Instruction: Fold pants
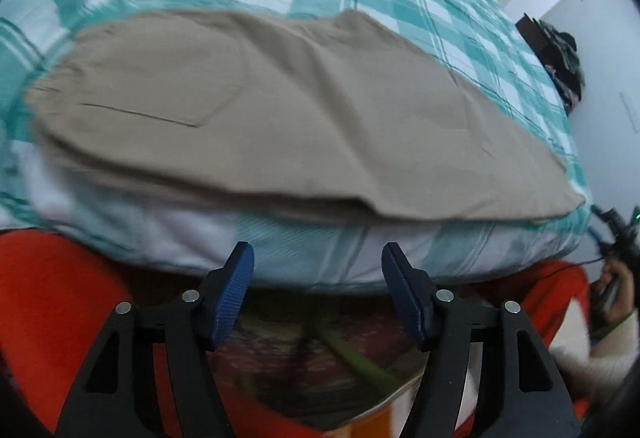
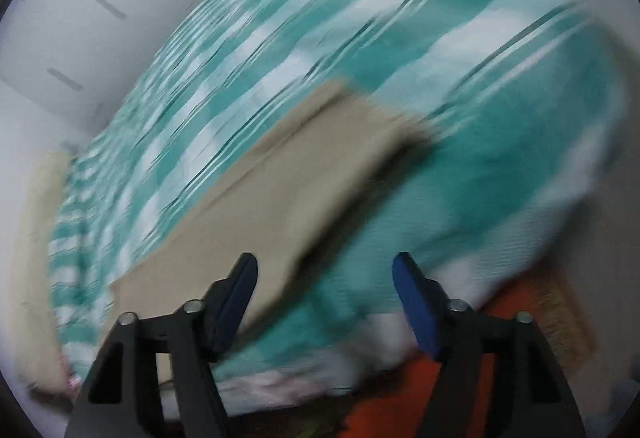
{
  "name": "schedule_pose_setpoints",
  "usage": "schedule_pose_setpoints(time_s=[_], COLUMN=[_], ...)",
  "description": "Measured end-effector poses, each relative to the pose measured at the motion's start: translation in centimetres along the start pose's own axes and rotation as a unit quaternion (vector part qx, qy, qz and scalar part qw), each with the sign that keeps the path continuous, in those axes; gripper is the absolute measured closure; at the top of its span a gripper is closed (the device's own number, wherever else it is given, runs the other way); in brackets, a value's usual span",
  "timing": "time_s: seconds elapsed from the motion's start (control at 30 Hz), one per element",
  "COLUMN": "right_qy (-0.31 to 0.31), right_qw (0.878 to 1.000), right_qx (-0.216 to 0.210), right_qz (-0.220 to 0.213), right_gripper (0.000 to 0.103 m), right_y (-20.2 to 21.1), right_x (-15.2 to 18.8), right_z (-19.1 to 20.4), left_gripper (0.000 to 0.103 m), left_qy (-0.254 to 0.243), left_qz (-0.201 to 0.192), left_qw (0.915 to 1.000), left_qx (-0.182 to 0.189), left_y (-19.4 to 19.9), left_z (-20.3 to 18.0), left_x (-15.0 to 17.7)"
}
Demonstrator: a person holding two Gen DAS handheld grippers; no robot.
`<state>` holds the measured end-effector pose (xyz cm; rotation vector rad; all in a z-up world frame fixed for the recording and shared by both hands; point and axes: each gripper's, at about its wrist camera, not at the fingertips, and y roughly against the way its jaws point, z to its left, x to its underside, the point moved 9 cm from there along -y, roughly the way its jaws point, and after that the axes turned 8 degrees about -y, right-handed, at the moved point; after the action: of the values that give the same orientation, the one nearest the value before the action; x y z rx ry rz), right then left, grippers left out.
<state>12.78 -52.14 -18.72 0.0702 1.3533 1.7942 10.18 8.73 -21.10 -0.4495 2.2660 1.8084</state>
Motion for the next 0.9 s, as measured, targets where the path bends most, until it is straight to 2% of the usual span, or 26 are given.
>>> schedule_pose_setpoints(time_s=[0.1, 0.13, 0.27, 0.33, 0.4, 0.47, 0.53, 0.63, 0.7, 0.77, 0.9], right_qy=[0.036, 0.053, 0.119, 0.153, 0.195, 0.239, 0.273, 0.305, 0.306, 0.287, 0.27], right_qw=[0.995, 0.993, 0.988, 0.984, 0.978, 0.969, 0.959, 0.941, 0.943, 0.952, 0.959], right_qx=[0.058, 0.06, 0.034, 0.01, 0.01, 0.041, 0.073, 0.131, 0.107, 0.08, 0.055], right_qz=[-0.076, -0.088, -0.093, -0.091, -0.073, -0.042, -0.004, 0.06, 0.07, 0.068, 0.063], right_gripper=[0.033, 0.033, 0.033, 0.033, 0.033, 0.033, 0.033, 0.032, 0.032, 0.031, 0.025], right_y=[3.7, 4.2, 3.3, 1.8, -0.3, -3.5, -6.1, -8.7, -9.0, -8.8, -8.4], right_x=[-1.4, -1.6, -1.4, -0.7, 0.3, 1.2, 1.6, 2.2, 2.5, 2.5, 2.6], right_z=[-0.6, 0.1, 5.4, 8.6, 10.8, 11.5, 10.8, 7.4, 6.3, 5.6, 5.5], left_gripper=[0.03, 0.029, 0.028, 0.028, 0.028, 0.028, 0.029, 0.028, 0.023, 0.018, 0.01], left_qy=[-0.012, -0.014, -0.01, -0.006, 0.002, 0.01, 0.03, 0.011, -0.003, -0.007, -0.031], left_qz=[-0.045, -0.056, -0.115, -0.122, -0.11, -0.091, -0.061, -0.073, -0.067, -0.069, -0.073], left_qw=[0.9987, 0.9981, 0.993, 0.9922, 0.9932, 0.9944, 0.9962, 0.9959, 0.9958, 0.9957, 0.9942], left_qx=[-0.018, -0.018, -0.024, -0.026, -0.038, -0.053, -0.055, -0.052, -0.061, -0.061, -0.073], left_y=[2.1, 2.1, 0.8, -0.6, -3.0, -4.9, -7.1, -7.4, -7.5, -7.7, -8.2], left_z=[0.8, 1.1, 1.7, 2.0, 2.8, 3.9, 5.3, 5.3, 4.8, 4.4, 3.7], left_x=[-1.3, -2.1, -6.7, -8.0, -8.7, -8.4, -7.2, -6.5, -6.5, -6.6, -6.6])
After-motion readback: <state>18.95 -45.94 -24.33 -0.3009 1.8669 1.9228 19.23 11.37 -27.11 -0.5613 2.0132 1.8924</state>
